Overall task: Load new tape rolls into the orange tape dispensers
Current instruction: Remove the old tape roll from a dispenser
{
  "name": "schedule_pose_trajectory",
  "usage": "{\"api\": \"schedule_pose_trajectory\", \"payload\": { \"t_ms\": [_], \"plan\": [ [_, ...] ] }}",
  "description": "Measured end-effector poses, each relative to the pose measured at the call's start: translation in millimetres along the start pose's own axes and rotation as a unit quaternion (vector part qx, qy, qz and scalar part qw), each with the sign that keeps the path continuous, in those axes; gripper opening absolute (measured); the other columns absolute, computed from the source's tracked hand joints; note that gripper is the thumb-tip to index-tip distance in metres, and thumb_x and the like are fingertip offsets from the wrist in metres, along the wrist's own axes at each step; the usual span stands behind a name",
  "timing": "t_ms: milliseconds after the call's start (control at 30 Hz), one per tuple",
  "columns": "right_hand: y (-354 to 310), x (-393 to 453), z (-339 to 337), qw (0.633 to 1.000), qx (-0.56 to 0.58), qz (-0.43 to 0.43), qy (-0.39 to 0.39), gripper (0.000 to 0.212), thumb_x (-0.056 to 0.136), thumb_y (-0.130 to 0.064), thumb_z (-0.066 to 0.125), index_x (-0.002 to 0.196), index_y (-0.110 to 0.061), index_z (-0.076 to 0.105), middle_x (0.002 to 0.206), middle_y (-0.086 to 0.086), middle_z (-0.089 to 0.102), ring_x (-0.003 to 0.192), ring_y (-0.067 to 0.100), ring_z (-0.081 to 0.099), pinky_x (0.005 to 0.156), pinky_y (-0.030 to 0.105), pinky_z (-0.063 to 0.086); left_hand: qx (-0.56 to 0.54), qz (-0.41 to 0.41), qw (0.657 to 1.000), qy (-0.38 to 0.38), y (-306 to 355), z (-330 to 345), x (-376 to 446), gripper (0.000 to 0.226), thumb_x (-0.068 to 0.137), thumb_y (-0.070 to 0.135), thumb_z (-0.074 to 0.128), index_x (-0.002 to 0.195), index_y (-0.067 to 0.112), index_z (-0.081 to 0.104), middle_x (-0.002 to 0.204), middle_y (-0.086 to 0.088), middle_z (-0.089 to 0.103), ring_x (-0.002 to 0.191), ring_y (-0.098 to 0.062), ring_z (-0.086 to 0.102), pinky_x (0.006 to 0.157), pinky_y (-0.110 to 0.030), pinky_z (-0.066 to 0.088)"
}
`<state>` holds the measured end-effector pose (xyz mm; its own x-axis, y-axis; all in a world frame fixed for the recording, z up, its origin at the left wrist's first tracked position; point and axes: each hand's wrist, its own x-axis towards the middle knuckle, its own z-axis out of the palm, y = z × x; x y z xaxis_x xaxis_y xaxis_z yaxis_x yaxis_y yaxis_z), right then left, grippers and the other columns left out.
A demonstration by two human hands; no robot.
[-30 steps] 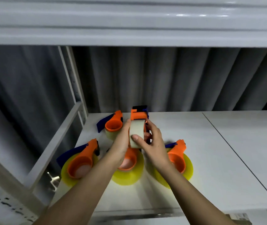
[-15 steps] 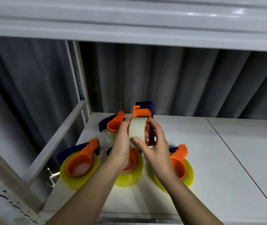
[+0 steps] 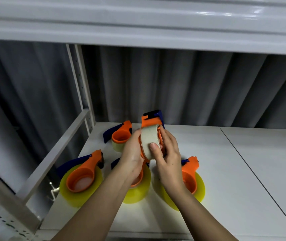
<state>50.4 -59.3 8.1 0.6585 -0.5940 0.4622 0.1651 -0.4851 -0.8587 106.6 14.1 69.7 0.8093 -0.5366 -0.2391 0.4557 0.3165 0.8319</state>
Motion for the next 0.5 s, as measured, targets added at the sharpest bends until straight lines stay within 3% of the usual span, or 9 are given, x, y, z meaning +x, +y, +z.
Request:
{"api": "schedule_pose_trajectory", "payload": {
  "t_ms": [100,233,333,500],
  "plan": [
    [1.3,2.4,1.1,0.999,-0.032,0.004,-0.013,0.057,0.083,-0.069,0.042,0.136,-0.054,0.029,0.135,-0.024,0.032,0.131,0.003,0.036,0.107,0.037,0.041,0.015,-0.005,1.000,-0.002,-1.0,-0.4,2.0,0.023,0.092,0.028,0.054,0.082,0.015,0.070,0.073,-0.006,0.070,0.071,-0.020,0.067,0.069,-0.032,0.055],
    [-6.5,7.7,-4.4,0.998,-0.032,0.020,-0.050,0.078,0.076,-0.070,0.052,0.141,-0.058,0.011,0.135,-0.027,0.029,0.128,-0.006,0.033,0.099,0.015,0.035,0.042,0.013,0.999,-0.008,-1.6,-1.1,5.6,0.023,0.092,0.030,0.054,0.089,0.016,0.072,0.081,-0.007,0.072,0.078,-0.020,0.070,0.072,-0.032,0.055],
    [-8.5,5.0,-4.3,0.998,-0.042,0.014,-0.054,0.080,0.077,-0.072,0.052,0.142,-0.057,0.008,0.142,-0.022,0.028,0.130,-0.004,0.032,0.098,0.012,0.036,0.036,0.009,0.999,-0.012,-1.6,-1.2,5.5,0.024,0.094,0.030,0.052,0.092,0.016,0.071,0.088,-0.009,0.072,0.083,-0.023,0.069,0.074,-0.033,0.055],
    [-3.4,2.1,0.4,1.000,-0.014,-0.001,-0.010,0.061,0.080,-0.071,0.044,0.134,-0.065,0.019,0.149,-0.018,0.030,0.136,0.002,0.031,0.110,0.039,0.039,0.007,0.001,1.000,-0.021,-2.0,0.9,1.2,0.030,0.097,0.030,0.047,0.089,0.014,0.071,0.076,-0.006,0.073,0.067,-0.017,0.071,0.058,-0.026,0.056]
  ]
}}
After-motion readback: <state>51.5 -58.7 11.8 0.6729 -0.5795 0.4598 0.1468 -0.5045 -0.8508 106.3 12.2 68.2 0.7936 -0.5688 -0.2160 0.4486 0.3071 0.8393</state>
